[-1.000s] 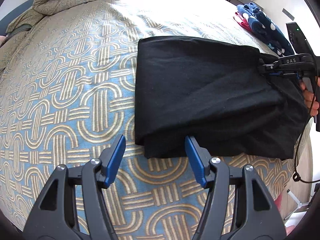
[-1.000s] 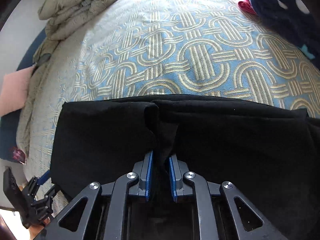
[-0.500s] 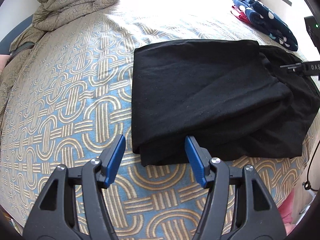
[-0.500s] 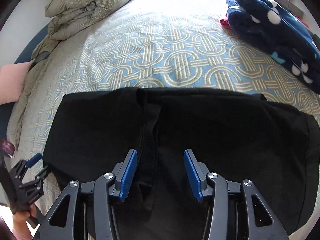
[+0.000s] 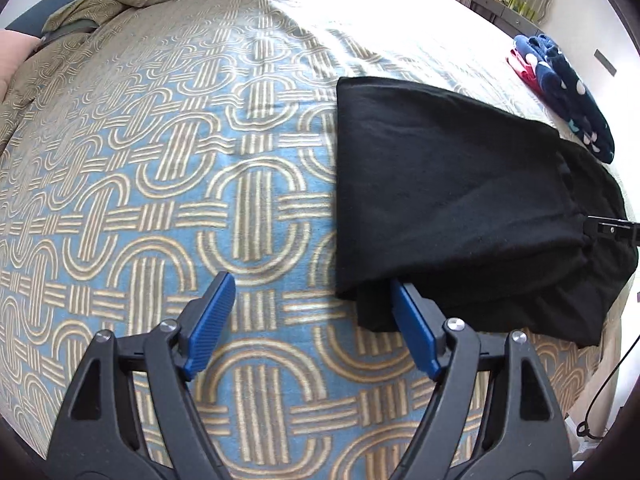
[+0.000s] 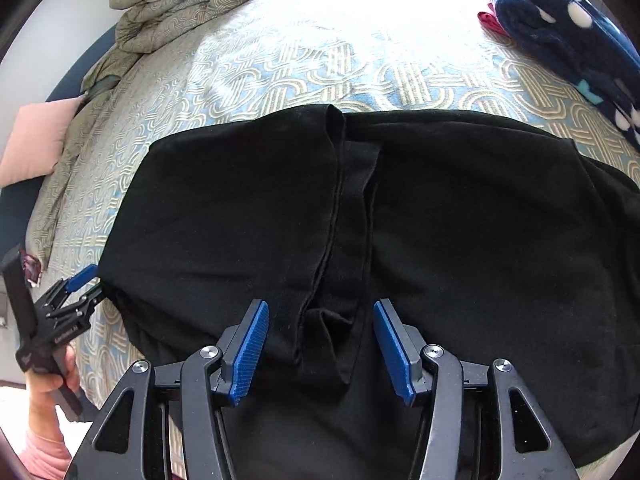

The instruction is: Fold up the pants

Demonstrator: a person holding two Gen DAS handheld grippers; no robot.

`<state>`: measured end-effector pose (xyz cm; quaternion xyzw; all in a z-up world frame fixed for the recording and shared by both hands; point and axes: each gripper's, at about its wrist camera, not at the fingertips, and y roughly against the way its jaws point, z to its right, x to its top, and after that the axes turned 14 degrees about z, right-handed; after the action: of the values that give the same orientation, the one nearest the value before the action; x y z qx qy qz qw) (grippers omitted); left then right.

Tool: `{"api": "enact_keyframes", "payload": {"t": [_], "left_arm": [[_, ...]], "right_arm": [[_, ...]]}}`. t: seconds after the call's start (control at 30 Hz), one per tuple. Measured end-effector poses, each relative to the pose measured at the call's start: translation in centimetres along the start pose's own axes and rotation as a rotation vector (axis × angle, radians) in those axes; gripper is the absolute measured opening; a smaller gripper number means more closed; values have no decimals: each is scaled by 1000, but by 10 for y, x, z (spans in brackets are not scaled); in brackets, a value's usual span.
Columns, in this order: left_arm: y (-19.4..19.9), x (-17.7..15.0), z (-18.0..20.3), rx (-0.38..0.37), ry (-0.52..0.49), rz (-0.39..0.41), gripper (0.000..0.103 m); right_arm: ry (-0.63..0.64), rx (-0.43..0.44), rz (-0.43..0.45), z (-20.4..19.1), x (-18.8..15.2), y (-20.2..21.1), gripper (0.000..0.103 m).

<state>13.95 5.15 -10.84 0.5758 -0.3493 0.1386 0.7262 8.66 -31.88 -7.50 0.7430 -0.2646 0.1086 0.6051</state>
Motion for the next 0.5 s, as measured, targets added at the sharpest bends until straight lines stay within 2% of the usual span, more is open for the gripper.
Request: {"api": "enact_keyframes", "payload": {"t": [0.13,0.23,0.33,0.4,0.5], "left_arm": [[16,2,0,-27,0,23,79],[28,12,0,-52,42,52,79],[38,27,5,-117,88,89,79],[37,36,17,-150,87,93,79],[29,47,42,-160,31,93,79]], "right_arm": [[-63,-57,55,25,-3,24,56],[-154,-110,87,57,-9,45,56],[-242,-156,109,86,-20,63,56],[-298,-153,122,100,-27,70,56],[-358,-116,140,110,-34,76,56]]}}
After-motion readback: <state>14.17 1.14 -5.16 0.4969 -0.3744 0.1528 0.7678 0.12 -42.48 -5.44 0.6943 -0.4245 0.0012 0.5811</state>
